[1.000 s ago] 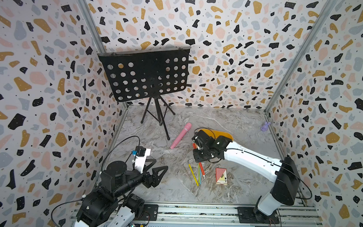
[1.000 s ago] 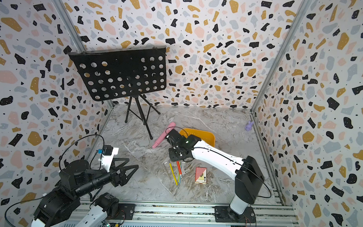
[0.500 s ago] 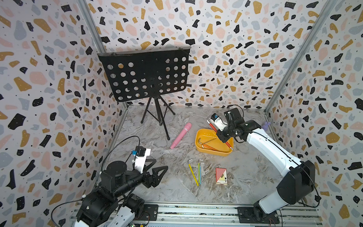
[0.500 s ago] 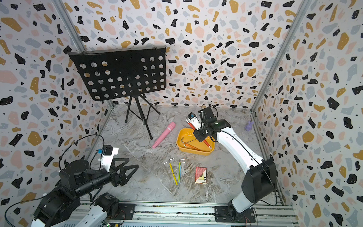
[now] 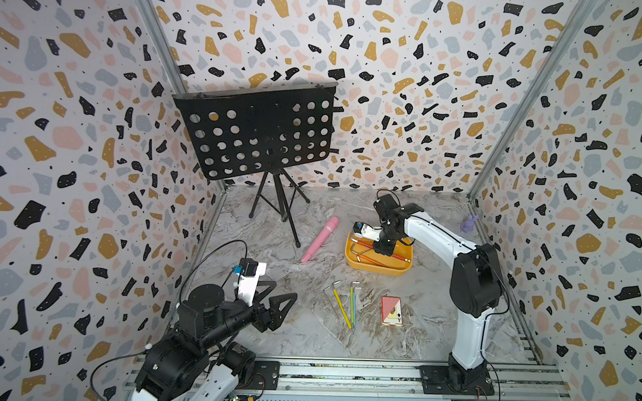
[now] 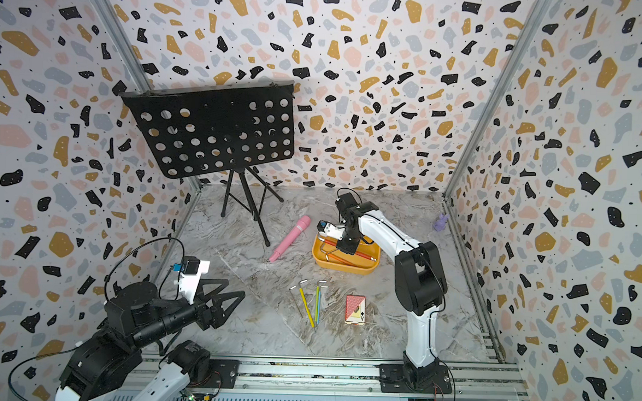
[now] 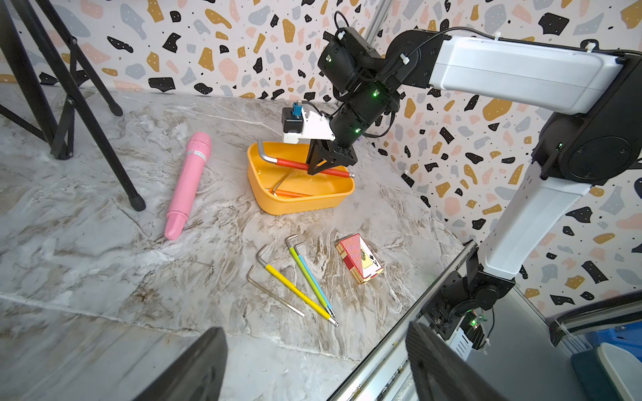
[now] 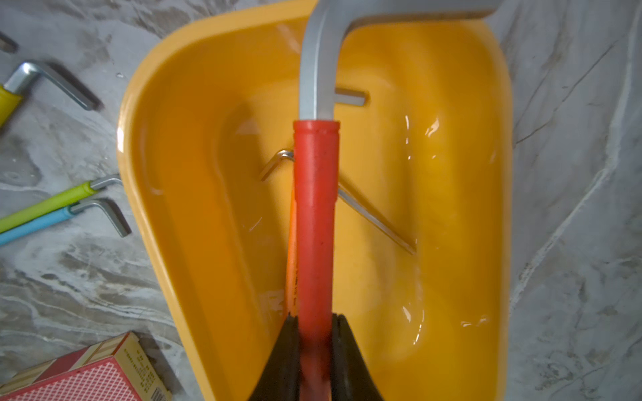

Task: Put the hex key on the desktop into the storage box
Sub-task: Place the Allen key in the storage box.

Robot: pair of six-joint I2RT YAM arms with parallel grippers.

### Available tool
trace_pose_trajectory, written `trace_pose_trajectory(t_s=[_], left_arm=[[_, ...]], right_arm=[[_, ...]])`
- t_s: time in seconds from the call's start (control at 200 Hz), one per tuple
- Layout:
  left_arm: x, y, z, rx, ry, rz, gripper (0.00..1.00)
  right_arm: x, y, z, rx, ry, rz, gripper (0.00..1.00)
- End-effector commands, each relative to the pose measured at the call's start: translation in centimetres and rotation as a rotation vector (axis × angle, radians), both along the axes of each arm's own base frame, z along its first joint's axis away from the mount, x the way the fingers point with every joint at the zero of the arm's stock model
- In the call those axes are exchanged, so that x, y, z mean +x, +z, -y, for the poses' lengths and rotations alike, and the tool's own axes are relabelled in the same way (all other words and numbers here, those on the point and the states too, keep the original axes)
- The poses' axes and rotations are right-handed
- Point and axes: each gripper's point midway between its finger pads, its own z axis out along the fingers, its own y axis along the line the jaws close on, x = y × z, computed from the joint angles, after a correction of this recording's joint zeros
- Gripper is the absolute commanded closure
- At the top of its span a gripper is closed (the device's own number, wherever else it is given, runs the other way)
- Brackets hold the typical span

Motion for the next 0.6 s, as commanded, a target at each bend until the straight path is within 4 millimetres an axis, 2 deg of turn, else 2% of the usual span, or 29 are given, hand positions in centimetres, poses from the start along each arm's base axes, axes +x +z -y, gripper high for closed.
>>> trace_pose_trajectory(t_s=[0.0, 0.14, 0.345, 0.481, 0.596], left_arm=[[0.5, 0.5, 0.0, -0.012, 0.009, 0.032, 0.15], [0.5, 0.5, 0.0, -0.011, 0.011, 0.030, 0.15], [0.5, 0.5, 0.0, -0.010, 0.011, 0.030, 0.15], [0.6, 0.5, 0.0, -0.010, 0.013, 0.030, 0.15], [0.6, 0.5, 0.0, -0.010, 0.011, 0.028, 0.15]], right_arm=[[-0.4, 1.0, 0.3, -0.010, 0.019, -0.005, 1.00], [-0.5, -0.6, 0.1, -0.020, 0.021, -0.040, 1.00], [0.1, -1.6, -0.7, -0.006, 0.027, -0.051, 1.00], [0.7, -1.3, -1.2, 0.013, 0.029, -0.029, 1.00], [1.6, 0.1, -1.8, 0.045, 0.008, 0.016, 1.00]])
